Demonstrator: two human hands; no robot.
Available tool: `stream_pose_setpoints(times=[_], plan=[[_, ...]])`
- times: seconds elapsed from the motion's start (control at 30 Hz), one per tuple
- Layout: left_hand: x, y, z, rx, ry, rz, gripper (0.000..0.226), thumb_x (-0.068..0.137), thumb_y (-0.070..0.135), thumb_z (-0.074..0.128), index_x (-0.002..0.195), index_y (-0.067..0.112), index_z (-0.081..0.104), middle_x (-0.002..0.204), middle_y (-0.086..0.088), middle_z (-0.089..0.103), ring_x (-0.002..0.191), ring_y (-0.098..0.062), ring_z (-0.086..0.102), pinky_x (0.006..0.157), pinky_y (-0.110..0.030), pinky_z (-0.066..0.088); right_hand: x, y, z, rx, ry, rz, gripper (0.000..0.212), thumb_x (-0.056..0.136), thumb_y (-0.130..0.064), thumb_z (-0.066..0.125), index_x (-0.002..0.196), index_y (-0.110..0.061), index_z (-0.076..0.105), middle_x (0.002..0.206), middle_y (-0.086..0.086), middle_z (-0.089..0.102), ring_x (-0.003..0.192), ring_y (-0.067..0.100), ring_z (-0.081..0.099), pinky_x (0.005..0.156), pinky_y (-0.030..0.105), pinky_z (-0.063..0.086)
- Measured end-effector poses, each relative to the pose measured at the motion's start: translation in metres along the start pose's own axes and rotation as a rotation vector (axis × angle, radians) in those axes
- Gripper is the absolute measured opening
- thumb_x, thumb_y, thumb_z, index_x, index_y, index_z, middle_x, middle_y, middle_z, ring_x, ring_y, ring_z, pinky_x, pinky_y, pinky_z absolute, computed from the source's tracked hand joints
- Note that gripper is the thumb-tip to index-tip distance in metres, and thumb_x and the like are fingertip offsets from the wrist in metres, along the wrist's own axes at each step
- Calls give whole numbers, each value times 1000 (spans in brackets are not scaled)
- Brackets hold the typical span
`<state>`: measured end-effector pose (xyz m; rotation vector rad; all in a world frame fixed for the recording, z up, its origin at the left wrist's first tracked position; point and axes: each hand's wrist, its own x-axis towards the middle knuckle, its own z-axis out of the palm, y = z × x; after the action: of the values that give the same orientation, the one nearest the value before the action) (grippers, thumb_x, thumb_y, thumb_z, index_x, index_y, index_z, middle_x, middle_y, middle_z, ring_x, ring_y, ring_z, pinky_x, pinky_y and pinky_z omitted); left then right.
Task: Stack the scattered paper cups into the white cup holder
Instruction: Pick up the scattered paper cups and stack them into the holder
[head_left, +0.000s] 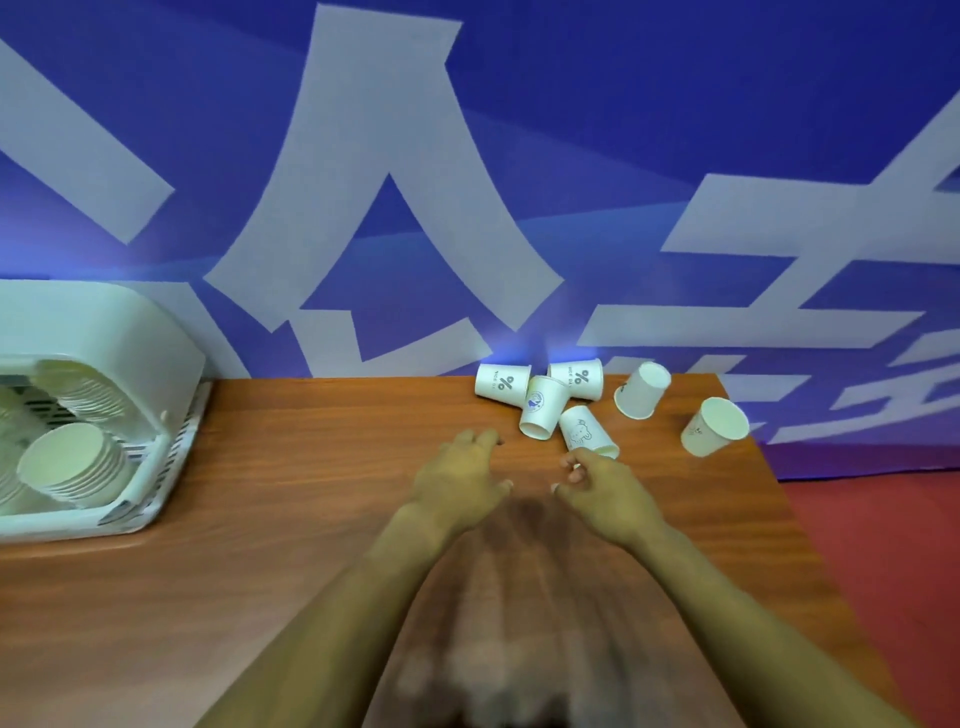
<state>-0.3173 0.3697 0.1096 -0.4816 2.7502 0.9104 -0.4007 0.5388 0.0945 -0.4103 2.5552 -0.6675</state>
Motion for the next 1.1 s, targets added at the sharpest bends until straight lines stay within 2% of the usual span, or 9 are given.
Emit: stream_pose_setpoints(times=[0.13, 0.27, 0.43, 0.6, 0.77, 0.87, 0.97, 1.1], plan=[[35, 26, 4, 54, 27, -82, 59, 89, 40, 59, 141, 29, 35, 140, 1, 40, 127, -23, 42, 101, -36, 39, 32, 27, -24, -19, 58, -7, 38, 85, -35, 63, 121, -25, 56, 116, -1, 59, 104, 21, 57, 88, 34, 48], [69, 53, 20, 51, 60, -128, 57, 88, 37, 58, 139, 26, 36, 139, -1, 42, 123, -27, 44, 97, -37, 40, 64, 57, -39, -85, -14, -29, 50, 87, -35, 60, 133, -23, 46, 132, 3, 49, 118, 22, 51, 95, 35, 43], [115, 76, 42, 47, 35, -184, 60, 87, 35, 57, 140, 23, 34, 138, -4, 44, 123, -30, 45, 99, -40, 41, 97, 89, -46, -175, -89, -14, 61, 84, -47, 58, 138, -27, 38, 134, 2, 44, 123, 24, 47, 95, 36, 41], [160, 88, 62, 150, 58, -187, 73, 89, 37, 57, 149, 18, 19, 150, -7, 30, 128, -31, 39, 100, -41, 40, 129, 101, -41, -93, -143, 34, 80, 77, -59, 62, 142, -20, 35, 140, 2, 42, 126, 22, 45, 97, 35, 39], [195, 84, 83, 279, 26, -270, 70, 91, 42, 53, 147, 18, 19, 152, -9, 25, 128, -28, 38, 94, -39, 42, 151, 111, -30, -45, -180, 121, 87, 67, -70, 63, 135, -22, 39, 133, -2, 50, 118, 21, 52, 93, 37, 45], [208, 84, 94, 408, 19, -303, 65, 92, 43, 49, 144, 17, 20, 142, -8, 36, 122, -27, 42, 86, -36, 43, 160, 117, -26, 7, -213, 131, 79, 60, -73, 61, 118, -23, 45, 118, -3, 59, 105, 22, 58, 88, 42, 47], [217, 83, 100, 452, 43, -322, 58, 93, 40, 47, 140, 17, 22, 136, -9, 41, 119, -27, 45, 84, -34, 43, 165, 120, -25, 29, -230, 119, 65, 65, -68, 63, 110, -24, 47, 109, -4, 63, 99, 21, 60, 87, 43, 48], [220, 84, 103, 432, 31, -337, 56, 93, 36, 48, 138, 18, 20, 130, -10, 45, 116, -27, 49, 81, -34, 43, 167, 123, -27, 26, -233, 118, 60, 69, -61, 64, 112, -22, 48, 108, -1, 63, 98, 22, 60, 85, 41, 49]])
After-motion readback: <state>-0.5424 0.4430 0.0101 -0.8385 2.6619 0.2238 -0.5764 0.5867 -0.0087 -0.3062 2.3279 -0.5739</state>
